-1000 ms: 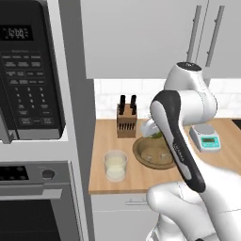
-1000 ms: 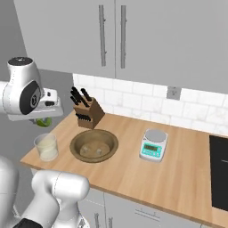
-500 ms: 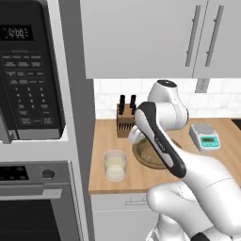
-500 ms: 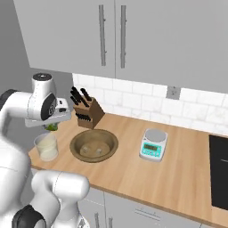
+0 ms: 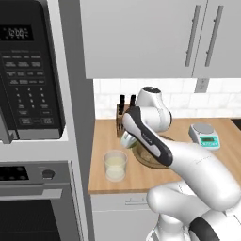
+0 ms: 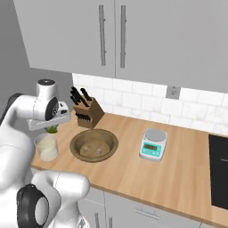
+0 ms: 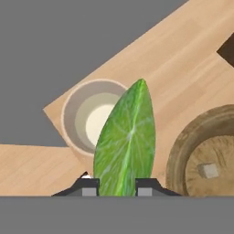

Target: Grab a lemon wedge from the fridge and one ice cube from the ice bowl, and put them in the glass of lemonade.

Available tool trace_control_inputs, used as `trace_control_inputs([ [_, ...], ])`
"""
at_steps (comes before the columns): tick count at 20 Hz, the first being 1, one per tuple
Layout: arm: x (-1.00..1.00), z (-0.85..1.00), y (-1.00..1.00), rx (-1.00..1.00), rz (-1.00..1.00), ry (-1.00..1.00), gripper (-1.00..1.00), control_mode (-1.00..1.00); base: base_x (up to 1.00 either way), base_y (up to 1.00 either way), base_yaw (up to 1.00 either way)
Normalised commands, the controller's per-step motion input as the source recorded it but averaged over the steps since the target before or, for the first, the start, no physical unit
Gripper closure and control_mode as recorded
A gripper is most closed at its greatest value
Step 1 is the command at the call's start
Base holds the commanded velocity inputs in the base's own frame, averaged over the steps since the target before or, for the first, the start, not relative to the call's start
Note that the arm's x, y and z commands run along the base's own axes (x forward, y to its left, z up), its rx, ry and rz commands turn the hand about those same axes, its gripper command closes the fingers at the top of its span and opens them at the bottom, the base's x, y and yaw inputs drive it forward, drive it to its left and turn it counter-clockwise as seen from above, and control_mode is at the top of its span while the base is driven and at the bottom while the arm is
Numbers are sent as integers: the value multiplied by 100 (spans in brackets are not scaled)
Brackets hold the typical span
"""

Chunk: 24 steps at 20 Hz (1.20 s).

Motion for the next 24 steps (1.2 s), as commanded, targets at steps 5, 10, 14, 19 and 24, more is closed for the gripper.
trace_control_inputs([
  [5,23,-17,40,-7,0,1,100,-100,0,0,0],
  [10,25,-44,25,-1,0,0,100,-100,0,0,0],
  [14,27,-50,15,0,0,0,100,-100,0,0,0],
  [19,14,-9,10,-1,0,0,100,-100,0,0,0],
  [24,4,-5,1,0,0,0,100,-100,0,0,0],
])
